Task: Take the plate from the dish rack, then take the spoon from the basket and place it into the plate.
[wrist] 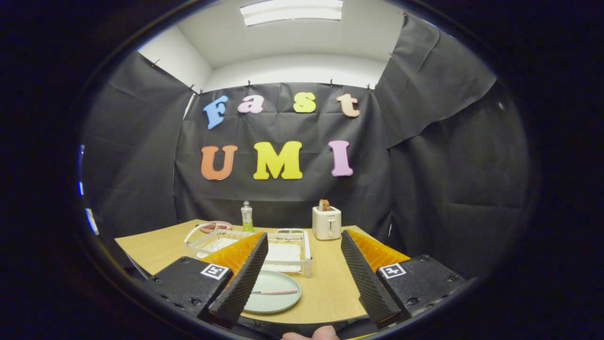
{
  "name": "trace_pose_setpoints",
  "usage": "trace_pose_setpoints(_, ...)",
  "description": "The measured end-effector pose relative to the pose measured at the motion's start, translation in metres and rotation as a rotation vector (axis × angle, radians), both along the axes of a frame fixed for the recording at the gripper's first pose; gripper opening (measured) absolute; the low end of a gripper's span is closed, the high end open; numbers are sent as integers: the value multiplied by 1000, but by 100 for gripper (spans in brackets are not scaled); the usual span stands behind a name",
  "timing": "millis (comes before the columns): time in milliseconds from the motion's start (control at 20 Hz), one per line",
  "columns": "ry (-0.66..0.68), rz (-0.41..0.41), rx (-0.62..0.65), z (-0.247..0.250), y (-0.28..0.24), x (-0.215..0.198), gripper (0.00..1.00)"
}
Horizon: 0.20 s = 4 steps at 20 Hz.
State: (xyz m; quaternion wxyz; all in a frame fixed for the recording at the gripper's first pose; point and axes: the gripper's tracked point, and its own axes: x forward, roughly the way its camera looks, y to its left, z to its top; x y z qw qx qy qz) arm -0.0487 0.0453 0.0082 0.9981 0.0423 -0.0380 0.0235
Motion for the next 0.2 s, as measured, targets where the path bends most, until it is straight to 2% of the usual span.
trace_pose_setpoints(200,0,4,-13,-1,3,-1,100)
